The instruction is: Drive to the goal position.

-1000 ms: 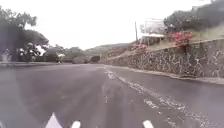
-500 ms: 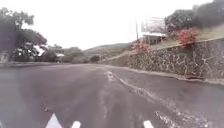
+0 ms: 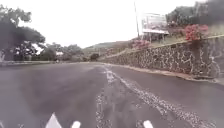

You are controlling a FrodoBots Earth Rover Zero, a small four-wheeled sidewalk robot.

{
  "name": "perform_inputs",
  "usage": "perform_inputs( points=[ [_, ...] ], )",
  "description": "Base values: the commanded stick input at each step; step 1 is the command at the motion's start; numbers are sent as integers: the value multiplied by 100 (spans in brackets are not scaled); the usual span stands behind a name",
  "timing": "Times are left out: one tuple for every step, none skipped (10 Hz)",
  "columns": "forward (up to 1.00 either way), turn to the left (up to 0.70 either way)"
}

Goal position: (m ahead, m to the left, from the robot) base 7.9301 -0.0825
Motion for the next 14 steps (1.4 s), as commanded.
perform_inputs(
  points=[
    [100, 0],
    [100, 0],
    [100, 0],
    [100, 0],
    [100, 0],
    [100, 0],
    [100, 3],
    [100, 18],
    [100, 34],
    [100, 31],
    [100, 16],
    [100, 0],
    [100, 0],
    [100, 0]
  ],
)
